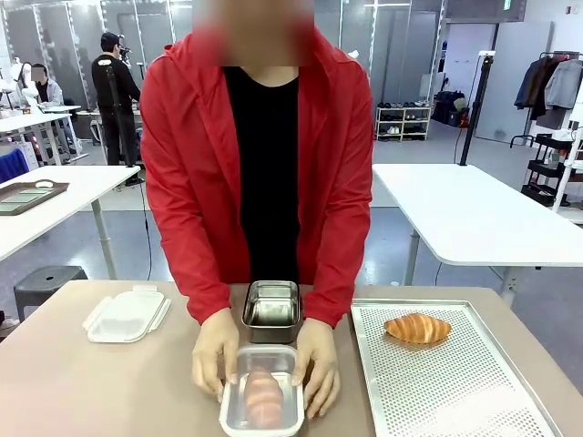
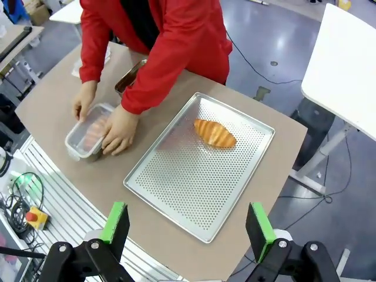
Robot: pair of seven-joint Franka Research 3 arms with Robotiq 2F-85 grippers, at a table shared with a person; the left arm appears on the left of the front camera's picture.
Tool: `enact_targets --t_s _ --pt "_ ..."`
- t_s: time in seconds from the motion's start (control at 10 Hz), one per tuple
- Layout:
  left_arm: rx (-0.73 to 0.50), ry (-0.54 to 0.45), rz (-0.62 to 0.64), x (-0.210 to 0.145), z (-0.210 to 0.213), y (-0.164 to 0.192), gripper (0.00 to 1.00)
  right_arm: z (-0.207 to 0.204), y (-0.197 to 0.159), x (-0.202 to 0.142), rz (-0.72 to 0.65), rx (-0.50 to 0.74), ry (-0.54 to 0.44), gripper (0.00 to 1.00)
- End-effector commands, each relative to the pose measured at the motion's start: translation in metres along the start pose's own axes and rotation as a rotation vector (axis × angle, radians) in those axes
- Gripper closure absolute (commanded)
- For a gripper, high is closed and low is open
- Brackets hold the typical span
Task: Place the bread into the airtight container.
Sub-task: Pick up a Butter Roll and place it into an empty Airtight Container.
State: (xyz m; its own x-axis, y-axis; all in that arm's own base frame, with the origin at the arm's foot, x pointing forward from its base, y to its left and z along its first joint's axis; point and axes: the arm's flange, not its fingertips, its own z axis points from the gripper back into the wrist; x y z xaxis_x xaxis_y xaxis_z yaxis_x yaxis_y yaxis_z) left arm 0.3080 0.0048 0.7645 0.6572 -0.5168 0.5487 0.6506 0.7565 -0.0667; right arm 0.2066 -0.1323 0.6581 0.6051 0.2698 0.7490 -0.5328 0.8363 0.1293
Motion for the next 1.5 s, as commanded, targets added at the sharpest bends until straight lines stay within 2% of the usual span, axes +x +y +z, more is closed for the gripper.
enact_targets --t_s 0.0,1.4 --pt "-0.005 -0.003 -0.019 -0.0001 0.0012 0.0008 0.00 0.0007 -0.0013 0.0023 -0.013 -0.014 0.007 0.00" --pt "-0.005 -0.003 -0.019 -0.0001 0.0012 0.0008 0.00 0.0007 -0.0013 0.0023 -0.013 -0.014 0.007 0.00"
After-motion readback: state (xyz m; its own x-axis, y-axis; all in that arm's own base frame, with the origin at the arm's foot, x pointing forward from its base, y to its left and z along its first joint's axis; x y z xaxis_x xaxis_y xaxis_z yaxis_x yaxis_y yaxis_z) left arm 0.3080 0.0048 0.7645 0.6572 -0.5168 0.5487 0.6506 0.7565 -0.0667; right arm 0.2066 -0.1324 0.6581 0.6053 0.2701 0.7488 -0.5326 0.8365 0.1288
